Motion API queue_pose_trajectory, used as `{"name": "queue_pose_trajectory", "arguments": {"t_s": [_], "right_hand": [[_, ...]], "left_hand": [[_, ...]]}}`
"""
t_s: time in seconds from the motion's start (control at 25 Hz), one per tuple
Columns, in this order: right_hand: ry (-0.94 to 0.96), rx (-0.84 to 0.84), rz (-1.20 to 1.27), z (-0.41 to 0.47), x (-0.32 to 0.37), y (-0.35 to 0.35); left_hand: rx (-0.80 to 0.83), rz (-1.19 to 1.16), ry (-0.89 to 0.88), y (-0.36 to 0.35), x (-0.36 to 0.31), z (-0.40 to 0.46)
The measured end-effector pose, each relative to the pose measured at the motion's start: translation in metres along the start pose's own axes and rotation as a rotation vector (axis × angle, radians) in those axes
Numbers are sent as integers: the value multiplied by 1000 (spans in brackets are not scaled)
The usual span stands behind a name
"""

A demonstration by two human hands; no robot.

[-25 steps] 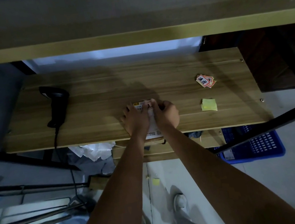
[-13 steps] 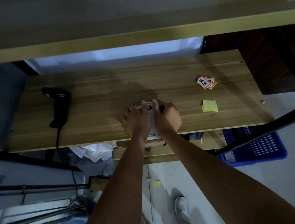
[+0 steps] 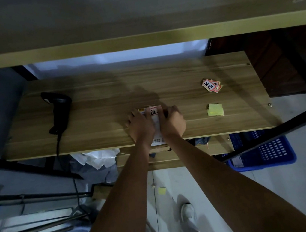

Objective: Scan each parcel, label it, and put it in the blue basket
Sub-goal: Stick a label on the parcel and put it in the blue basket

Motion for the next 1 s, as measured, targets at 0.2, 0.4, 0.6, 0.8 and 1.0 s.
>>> {"name": "queue_pose_trajectory", "arguments": {"t_s": [0.2,0.4,0.6,0.8,1.0], "right_hand": [[29,-44,-63,0,0,-1],[-7,-46,-26,-2,0,-3],[5,-7,6,-3,0,0],[23,-24,-46,-1,-1,-3],[62,-51,-54,0,-1,-4]], "left_hand": [[-47,-35,-17,1,-1,0],[-37,-128,47,-1,2,0],[-31,-48,20,-2,4,1],[-27,-102,9,-4,8,4],[-1,-129,29,-3,9,5]]}}
Point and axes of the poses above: each hand's wrist, its own z-axis towards the middle knuckle, its own y-axis out of the back of the hand, x = y × z, the point moved 3 cm from there along z, towards the middle knuckle, and after that the axes turned 13 degrees about -z, right-handed, at the moved point
